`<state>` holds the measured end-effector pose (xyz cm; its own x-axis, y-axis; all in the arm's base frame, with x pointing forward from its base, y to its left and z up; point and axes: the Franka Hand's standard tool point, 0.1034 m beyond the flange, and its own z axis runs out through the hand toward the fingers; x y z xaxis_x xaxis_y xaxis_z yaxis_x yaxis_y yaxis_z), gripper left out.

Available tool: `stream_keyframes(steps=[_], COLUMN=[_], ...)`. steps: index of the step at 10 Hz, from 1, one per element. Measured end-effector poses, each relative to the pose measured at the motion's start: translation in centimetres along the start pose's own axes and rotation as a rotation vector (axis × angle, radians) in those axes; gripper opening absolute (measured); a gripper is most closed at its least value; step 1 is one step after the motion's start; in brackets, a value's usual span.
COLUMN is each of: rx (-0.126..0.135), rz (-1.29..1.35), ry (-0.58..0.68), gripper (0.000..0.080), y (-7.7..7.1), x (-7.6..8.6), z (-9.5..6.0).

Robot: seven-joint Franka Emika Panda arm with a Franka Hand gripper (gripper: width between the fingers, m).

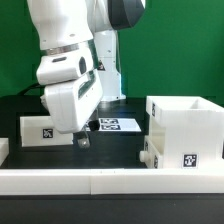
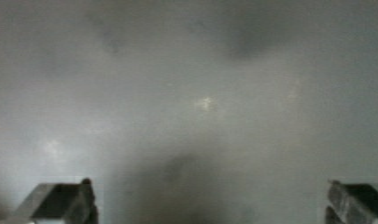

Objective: Assemble drawer

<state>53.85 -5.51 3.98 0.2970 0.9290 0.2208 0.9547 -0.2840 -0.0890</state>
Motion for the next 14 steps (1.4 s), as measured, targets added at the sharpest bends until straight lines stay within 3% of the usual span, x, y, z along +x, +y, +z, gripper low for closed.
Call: stream_keyframes(steps=[2,3,5,11,14], rx=[-0.007,-0.039,-0.041,-0.039,-0.085], rz=[0.181,0.297,0.465,0.875,1.067], ry=[0.005,0.001,-0.003,0.019,0.02], gripper=[0.0649,0.0649,0.0649,0.0649,0.0649], y=[0.0,-0.3,-1.1,-1.3,-3.6], x=[0.1,0.0,0.0,0.3,-1.6], z=[-0.1,-0.6,-0.9,-0.9,-1.7])
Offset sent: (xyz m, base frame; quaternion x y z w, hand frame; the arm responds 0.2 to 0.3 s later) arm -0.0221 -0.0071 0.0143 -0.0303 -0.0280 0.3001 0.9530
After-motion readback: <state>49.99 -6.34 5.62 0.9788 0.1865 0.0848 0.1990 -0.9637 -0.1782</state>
